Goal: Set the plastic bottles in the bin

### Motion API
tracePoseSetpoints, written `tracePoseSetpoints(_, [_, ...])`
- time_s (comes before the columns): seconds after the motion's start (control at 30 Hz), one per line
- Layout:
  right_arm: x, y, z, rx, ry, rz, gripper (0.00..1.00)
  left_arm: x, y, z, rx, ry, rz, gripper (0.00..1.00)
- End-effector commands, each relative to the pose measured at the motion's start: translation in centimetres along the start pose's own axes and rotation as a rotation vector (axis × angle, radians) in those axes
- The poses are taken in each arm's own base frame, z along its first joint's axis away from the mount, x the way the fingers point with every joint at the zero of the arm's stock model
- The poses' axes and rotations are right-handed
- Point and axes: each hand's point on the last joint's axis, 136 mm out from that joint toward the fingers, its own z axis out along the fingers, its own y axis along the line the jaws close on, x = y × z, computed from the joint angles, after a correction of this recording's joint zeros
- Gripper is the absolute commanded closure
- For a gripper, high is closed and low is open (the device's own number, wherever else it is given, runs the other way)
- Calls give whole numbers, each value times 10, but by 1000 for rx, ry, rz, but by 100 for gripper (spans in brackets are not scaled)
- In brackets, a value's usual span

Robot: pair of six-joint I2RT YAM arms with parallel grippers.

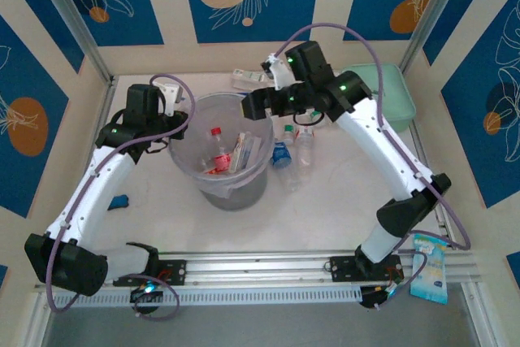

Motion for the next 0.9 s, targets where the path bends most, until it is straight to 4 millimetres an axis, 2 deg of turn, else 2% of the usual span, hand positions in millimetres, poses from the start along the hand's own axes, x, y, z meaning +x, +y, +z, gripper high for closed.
tracePoseSetpoints(0.0, [-2, -5, -20, 14, -38, -27, 15, 12, 16, 6, -63, 46, 32, 100])
tracePoseSetpoints(0.1, [-13, -32, -31, 107, -91, -24, 15, 12, 16, 5, -63, 46, 32, 100])
tracePoseSetpoints(0.27, [-28, -105, -39, 337, -128, -2, 15, 11, 15, 6, -54, 44, 25, 100])
tracePoseSetpoints(0.43, [-40, -169, -37, 452, -122, 48, 15, 8, 16, 1, -62, 28, 24, 100])
tracePoseSetpoints(0.5, [-46, -202, -32, 518, -141, 87, 16, 7, 16, -1, -62, 20, 27, 100])
tracePoseSetpoints(0.63, [-60, -277, -7, 604, -183, 199, 20, 8, 12, 0, -38, 23, 25, 100])
tracePoseSetpoints(0.77, [-61, -346, 23, 707, -116, 266, 24, 6, 10, -2, -26, 12, 23, 100])
tracePoseSetpoints(0.87, [-58, -388, 46, 747, -81, 309, 34, 5, 15, -6, -59, 6, 35, 100])
